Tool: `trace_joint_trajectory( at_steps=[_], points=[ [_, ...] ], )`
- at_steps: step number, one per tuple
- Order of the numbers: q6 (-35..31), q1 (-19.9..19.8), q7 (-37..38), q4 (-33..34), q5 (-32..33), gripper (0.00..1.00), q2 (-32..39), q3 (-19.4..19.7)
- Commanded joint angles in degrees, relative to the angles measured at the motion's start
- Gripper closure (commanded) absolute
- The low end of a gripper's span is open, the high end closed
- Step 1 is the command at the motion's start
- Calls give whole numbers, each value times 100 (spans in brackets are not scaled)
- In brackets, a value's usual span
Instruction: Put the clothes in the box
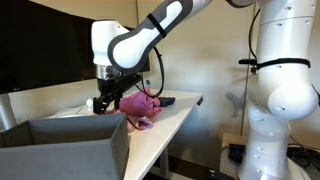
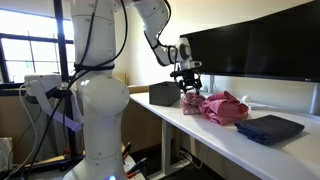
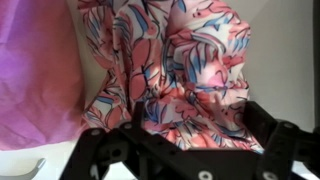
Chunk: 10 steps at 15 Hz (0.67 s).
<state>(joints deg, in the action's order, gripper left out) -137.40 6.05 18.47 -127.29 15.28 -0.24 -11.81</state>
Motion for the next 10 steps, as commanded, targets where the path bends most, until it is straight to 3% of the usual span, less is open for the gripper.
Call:
trace_joint_trajectory(
  at_steps=[1,10],
  points=[
    [-56,91,-265,113,-138,0,254,162],
    [84,71,-1510,18,-876,0,641,278]
  ],
)
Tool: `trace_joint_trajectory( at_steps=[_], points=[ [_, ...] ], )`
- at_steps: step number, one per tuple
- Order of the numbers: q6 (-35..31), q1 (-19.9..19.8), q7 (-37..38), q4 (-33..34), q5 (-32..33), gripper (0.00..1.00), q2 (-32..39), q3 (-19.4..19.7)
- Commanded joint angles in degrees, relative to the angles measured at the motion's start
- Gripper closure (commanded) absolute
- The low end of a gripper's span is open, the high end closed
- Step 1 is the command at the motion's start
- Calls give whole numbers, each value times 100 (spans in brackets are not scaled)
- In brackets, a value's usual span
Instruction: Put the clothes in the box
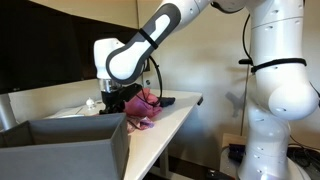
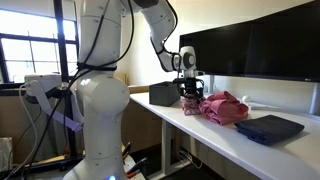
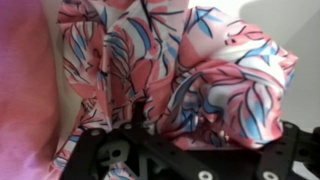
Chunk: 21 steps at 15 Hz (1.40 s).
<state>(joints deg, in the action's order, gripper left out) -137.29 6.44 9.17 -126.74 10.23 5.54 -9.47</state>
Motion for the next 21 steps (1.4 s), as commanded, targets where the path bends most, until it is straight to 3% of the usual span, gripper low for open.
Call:
trace_joint_trajectory(
  at_steps=[1,3,12,21],
  points=[
    [125,31,-714,-27,-506,25,68,37],
    [219,34,-885,2,-697,32,26,35],
    [934,25,-1573,108,-1480,88,-199,32],
    [1366,17,-1272,376,-1466,87,-292,106]
  ],
)
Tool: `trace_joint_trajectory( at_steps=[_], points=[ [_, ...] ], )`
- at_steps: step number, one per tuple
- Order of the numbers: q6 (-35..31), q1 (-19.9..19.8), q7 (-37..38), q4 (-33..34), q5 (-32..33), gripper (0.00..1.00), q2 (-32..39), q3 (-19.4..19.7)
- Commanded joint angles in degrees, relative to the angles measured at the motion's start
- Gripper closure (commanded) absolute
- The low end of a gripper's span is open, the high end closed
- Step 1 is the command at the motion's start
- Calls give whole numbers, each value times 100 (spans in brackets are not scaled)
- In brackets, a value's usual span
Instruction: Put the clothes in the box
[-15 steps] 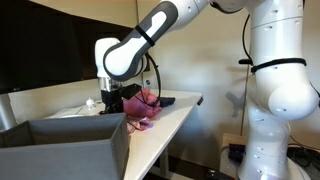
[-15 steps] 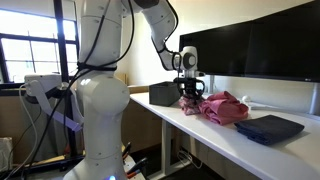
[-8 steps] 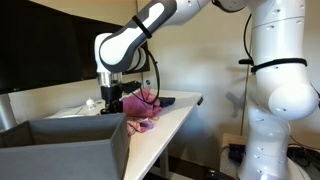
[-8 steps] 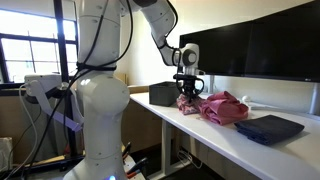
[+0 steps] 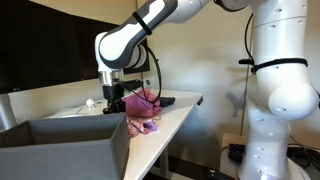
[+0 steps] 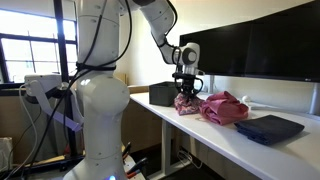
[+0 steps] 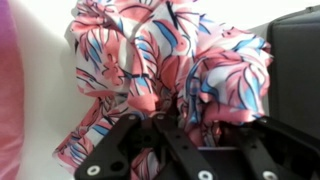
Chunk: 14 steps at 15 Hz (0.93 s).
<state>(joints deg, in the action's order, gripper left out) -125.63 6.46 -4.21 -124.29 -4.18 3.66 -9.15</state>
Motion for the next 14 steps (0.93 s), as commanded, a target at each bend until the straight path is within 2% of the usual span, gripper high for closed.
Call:
trace_joint_trajectory(
  at_steps=[1,10,14],
  points=[
    [220,10,87,211,6,87,-117,91],
    [663,56,218,1415,141,87,-389,144],
    [661,127,358,1992,149,88,-437,97]
  ],
)
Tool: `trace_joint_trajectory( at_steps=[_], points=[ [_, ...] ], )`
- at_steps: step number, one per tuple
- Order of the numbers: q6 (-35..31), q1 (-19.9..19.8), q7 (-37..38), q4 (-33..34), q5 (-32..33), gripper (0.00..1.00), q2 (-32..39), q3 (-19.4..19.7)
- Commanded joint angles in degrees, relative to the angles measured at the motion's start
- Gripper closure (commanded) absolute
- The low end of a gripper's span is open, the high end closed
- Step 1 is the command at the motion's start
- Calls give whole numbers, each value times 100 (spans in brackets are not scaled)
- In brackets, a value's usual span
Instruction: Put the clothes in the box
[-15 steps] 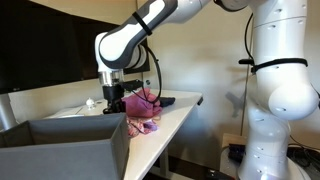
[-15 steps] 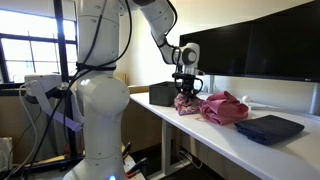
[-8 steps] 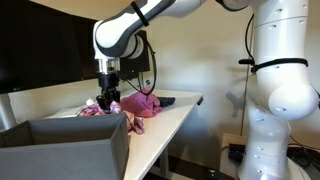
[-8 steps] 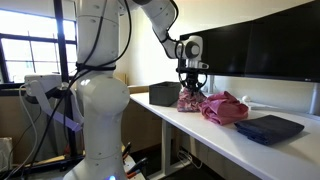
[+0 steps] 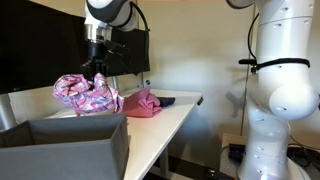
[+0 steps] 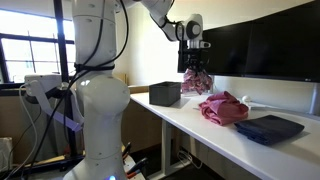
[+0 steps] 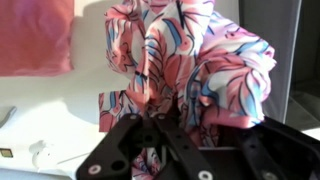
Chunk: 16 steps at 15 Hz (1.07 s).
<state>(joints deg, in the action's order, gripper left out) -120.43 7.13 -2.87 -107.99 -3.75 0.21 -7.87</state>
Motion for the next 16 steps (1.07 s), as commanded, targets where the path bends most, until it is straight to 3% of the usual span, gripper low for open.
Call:
trace_joint_trajectory(
  at_steps=[1,7,11,16],
  points=[
    [115,85,209,489,69,88,-121,-60],
    [104,350,5,978,-197,88,-205,-273],
    [268,496,-208,880,-551,88,-334,-379],
    [965,583,-373,653,-1187,89,-533,-411]
  ],
)
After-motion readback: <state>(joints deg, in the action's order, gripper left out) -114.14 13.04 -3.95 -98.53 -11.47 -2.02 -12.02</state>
